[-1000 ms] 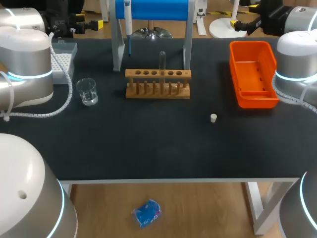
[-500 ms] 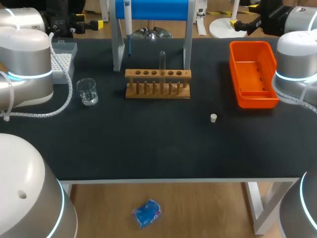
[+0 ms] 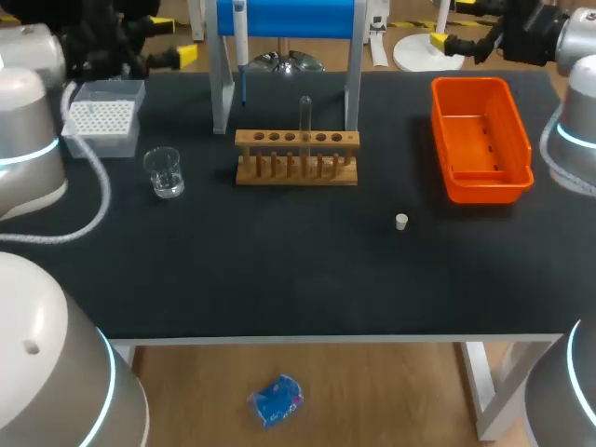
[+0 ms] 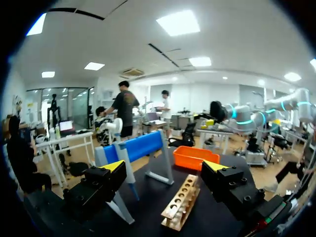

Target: Invert the test tube, pick up the pipette, mount the tip to pipette, aspirate from beaker and dispense into the tube, eject the tip, return the pipette, and cap with the stopper.

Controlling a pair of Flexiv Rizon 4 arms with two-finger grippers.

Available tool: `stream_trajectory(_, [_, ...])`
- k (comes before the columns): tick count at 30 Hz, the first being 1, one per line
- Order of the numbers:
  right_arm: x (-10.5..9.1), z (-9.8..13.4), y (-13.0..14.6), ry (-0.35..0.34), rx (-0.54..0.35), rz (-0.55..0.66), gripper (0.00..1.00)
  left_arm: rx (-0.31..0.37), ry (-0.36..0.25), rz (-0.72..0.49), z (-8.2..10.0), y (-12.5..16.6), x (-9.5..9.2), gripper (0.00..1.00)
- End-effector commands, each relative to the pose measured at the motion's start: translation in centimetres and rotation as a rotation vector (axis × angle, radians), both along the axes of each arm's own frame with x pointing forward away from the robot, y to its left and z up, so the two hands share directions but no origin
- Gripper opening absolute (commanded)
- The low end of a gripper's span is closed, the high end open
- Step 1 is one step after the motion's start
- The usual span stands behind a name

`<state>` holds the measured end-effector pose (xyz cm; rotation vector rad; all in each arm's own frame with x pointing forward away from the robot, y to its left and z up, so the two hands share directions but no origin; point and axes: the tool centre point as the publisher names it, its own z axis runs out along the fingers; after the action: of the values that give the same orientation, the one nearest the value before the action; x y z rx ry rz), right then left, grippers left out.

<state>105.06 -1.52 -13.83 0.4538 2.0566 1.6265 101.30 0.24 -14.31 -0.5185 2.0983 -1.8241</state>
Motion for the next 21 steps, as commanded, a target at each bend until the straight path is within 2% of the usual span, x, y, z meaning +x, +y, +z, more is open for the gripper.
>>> stream_trajectory(1, [-3.5, 1.0, -1.5, 0.021, -0.023, 0.123, 1.0, 0.108, -0.032, -0.192, 0.0, 1.5, -1.9, 1.0])
stream_trajectory(3, [-5.0, 1.4, -1.3, 0.06, -0.021, 0.183, 1.0, 0.157, -0.038, -0.219, 0.0, 1.2, -2.5, 1.0])
stream_trajectory(4, [-5.8, 1.6, -1.3, 0.091, -0.021, 0.231, 1.0, 0.169, -0.02, -0.242, 0.1, 1.1, -2.9, 1.0])
stream_trajectory(19, [-5.8, 1.6, -1.3, 0.091, -0.021, 0.231, 1.0, 0.169, -0.02, -0.242, 0.1, 1.1, -2.9, 1.0])
stream_trajectory(21, [-6.5, 1.0, -0.7, 0.092, -0.022, 0.251, 1.0, 0.201, -0.025, -0.24, -0.1, 1.1, -3.1, 1.0])
